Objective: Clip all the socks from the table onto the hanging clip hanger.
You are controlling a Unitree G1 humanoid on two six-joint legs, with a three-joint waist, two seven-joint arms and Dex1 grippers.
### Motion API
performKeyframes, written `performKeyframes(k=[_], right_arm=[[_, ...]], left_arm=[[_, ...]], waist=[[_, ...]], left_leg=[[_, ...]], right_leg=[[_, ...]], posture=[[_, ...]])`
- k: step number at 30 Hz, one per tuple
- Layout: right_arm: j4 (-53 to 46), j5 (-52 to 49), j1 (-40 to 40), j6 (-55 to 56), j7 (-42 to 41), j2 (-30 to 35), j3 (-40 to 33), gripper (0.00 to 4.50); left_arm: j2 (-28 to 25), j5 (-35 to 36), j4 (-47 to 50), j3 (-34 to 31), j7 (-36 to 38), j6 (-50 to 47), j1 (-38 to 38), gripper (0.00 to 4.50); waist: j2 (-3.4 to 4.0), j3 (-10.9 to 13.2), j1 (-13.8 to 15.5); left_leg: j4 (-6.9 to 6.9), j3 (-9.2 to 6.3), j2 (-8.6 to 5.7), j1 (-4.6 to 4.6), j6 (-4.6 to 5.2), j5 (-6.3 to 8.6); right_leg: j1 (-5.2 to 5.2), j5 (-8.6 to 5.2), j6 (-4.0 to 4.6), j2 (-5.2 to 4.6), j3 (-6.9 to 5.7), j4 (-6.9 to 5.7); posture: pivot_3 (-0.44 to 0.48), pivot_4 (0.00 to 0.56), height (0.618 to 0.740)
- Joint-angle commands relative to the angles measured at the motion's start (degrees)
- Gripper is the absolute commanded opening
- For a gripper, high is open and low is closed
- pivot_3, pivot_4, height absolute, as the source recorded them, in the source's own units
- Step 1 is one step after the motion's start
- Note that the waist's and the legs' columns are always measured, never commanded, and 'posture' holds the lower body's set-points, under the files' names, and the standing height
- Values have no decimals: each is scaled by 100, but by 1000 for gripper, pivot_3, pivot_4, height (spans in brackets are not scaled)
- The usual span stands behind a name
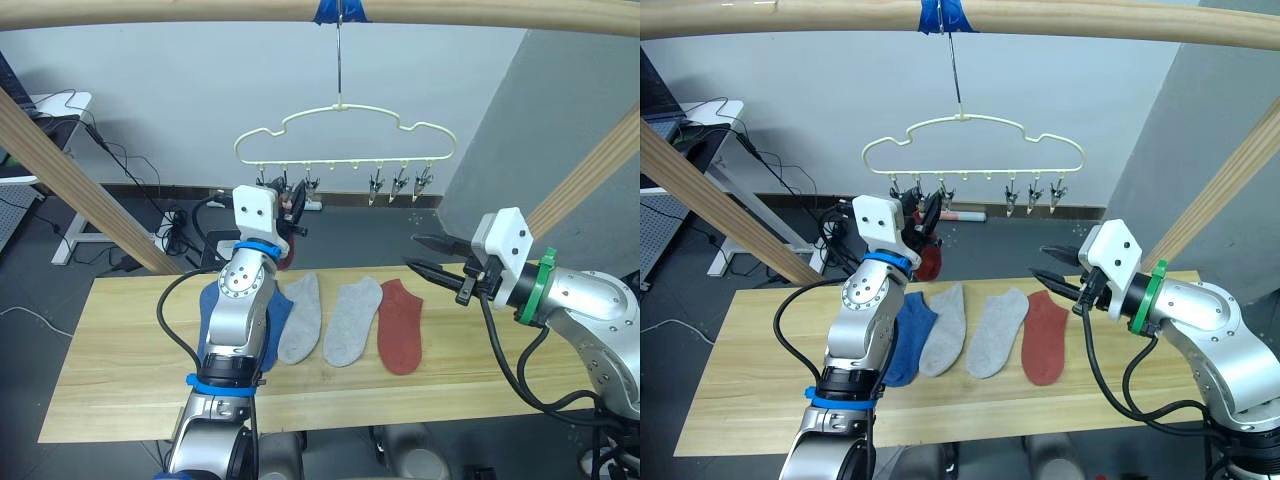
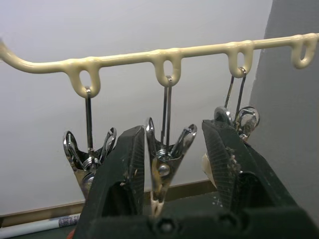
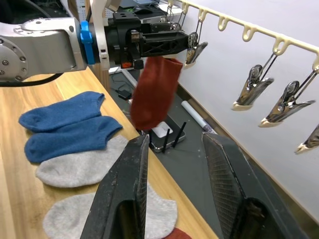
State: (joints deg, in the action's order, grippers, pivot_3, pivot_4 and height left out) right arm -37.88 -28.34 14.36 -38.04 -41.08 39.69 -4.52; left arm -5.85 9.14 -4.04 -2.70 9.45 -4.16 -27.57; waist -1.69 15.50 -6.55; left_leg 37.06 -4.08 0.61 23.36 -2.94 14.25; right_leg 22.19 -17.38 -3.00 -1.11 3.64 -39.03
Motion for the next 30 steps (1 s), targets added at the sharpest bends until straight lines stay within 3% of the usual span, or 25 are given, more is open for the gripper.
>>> performKeyframes(k=[1,5,7,20,24,28,30], right_arm=[[-204,-170,-8,-9,17,75,-177,1757],[-220,-225,-17,-38,35,93,-194,1757],[-231,-256,-23,-60,43,104,-200,1757],[-136,12,-382,-136,269,237,-15,1757],[234,721,-560,-115,897,30,489,3020],[818,1474,-637,-182,1929,-762,1070,4487],[1315,1985,-677,10,2441,-1162,1371,4500]], left_arm=[[8,-24,0,-42,9,220,-154,1633],[6,-5,-148,-51,62,305,-247,566],[-9,-11,-228,-57,83,352,-290,286],[-128,15,110,-44,245,339,42,271],[-199,36,414,-7,355,158,189,271],[-286,31,724,71,483,-40,342,271],[-301,30,833,88,516,-144,380,271]], waist=[[0,0,0],[0,0,-1],[0,0,-2],[0,0,-1],[0,0,-4],[0,0,-8],[0,0,-3]], left_leg=[[0,0,0,0,0,0],[0,1,-1,0,0,0],[0,1,-1,0,0,0],[0,2,1,0,0,0],[0,1,1,0,0,-1],[-2,-1,4,-1,-1,-2],[-2,-4,5,-1,-2,-2]], right_leg=[[0,0,0,0,-1,0],[0,0,0,0,0,0],[0,0,0,0,0,0],[0,0,0,0,1,1],[0,0,0,0,1,0],[4,0,0,1,2,-3],[4,0,0,2,3,-4]], posture=[[-254,269,740],[-256,270,740],[-259,270,740],[-253,271,740],[-248,272,740],[-234,273,740],[-225,271,740]])
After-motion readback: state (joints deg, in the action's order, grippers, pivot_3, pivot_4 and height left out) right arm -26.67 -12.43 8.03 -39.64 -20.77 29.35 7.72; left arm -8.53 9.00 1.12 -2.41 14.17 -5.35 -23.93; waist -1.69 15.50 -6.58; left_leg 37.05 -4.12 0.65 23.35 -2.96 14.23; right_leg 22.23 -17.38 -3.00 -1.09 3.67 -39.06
